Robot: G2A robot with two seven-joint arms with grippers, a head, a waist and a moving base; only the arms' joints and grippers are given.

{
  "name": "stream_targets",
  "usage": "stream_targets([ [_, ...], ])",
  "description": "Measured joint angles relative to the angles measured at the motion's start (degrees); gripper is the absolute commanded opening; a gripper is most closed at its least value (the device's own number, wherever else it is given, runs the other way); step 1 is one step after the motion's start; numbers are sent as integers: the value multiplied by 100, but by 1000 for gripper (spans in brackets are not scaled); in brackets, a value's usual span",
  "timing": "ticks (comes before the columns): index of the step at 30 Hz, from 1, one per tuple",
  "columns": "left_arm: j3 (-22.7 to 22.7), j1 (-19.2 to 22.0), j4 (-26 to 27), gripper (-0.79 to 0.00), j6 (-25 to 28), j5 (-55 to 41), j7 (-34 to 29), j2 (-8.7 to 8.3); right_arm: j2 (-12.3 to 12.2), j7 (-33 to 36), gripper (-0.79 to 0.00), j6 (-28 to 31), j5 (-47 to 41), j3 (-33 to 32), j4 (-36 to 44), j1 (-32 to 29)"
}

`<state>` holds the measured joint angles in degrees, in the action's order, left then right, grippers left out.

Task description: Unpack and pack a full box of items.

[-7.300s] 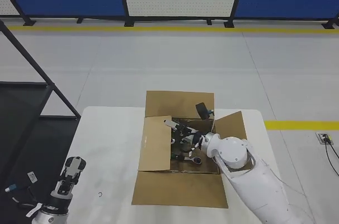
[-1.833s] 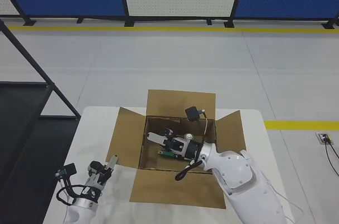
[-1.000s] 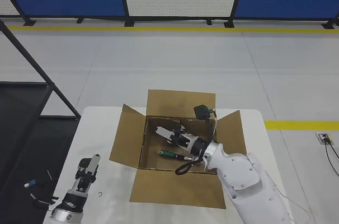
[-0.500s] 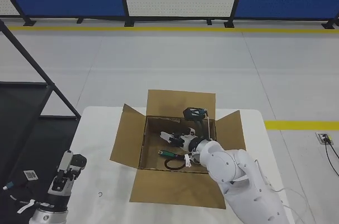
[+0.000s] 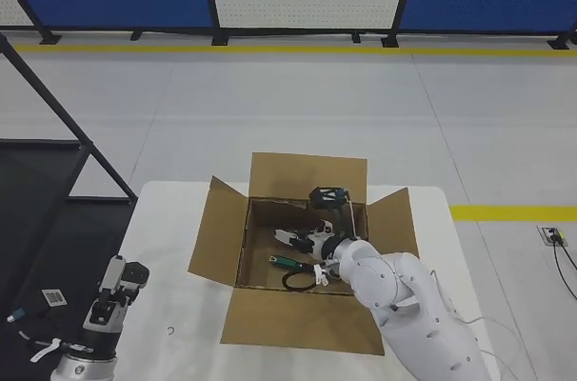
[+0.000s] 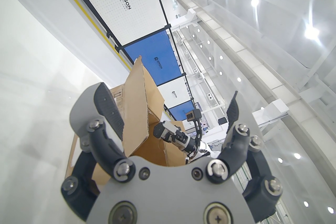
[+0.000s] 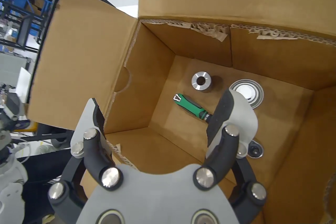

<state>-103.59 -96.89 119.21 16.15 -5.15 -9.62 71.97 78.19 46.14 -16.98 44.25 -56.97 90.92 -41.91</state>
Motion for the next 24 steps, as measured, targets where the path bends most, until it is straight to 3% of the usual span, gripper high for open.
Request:
stream_targets([
  [10,-74,-101,20,0,136,-123,-51,9,33,466,0,-206,1603,458,-575,365],
  [20,-87,-152,44,0,189,-68,12,22,251,1022,0,-446,1569,713,-1553,966],
  [24,-78,-159,24,0,191,-58,46,29,330,1059,-142,-404,1439,745,-1923,1139],
])
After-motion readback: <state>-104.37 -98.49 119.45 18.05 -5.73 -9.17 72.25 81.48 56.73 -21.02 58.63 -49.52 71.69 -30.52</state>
